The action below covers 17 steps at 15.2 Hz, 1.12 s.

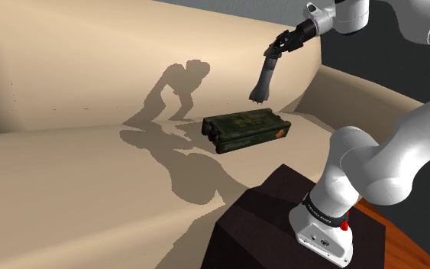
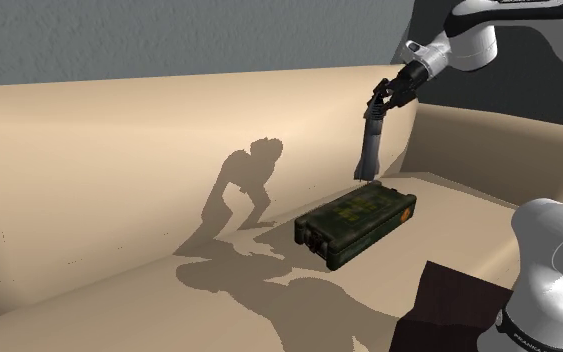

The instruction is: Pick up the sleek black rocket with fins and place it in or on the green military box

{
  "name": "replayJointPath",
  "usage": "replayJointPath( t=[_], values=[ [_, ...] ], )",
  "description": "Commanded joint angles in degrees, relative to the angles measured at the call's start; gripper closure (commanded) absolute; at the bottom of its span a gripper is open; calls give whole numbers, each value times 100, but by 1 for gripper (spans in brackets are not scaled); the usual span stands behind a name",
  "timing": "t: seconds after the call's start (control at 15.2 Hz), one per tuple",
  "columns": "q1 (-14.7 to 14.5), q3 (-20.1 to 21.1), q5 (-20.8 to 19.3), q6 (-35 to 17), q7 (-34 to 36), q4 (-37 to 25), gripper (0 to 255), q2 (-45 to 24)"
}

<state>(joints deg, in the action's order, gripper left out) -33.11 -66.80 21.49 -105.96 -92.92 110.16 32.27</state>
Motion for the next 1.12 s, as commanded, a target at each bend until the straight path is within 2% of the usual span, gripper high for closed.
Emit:
replayJointPath(
  t=[0.0,1.06],
  values=[
    [37,-6,-5,-124,-85,170,255,29],
    [-87,-480,24,-931,-775,1109,255,70]
  ],
)
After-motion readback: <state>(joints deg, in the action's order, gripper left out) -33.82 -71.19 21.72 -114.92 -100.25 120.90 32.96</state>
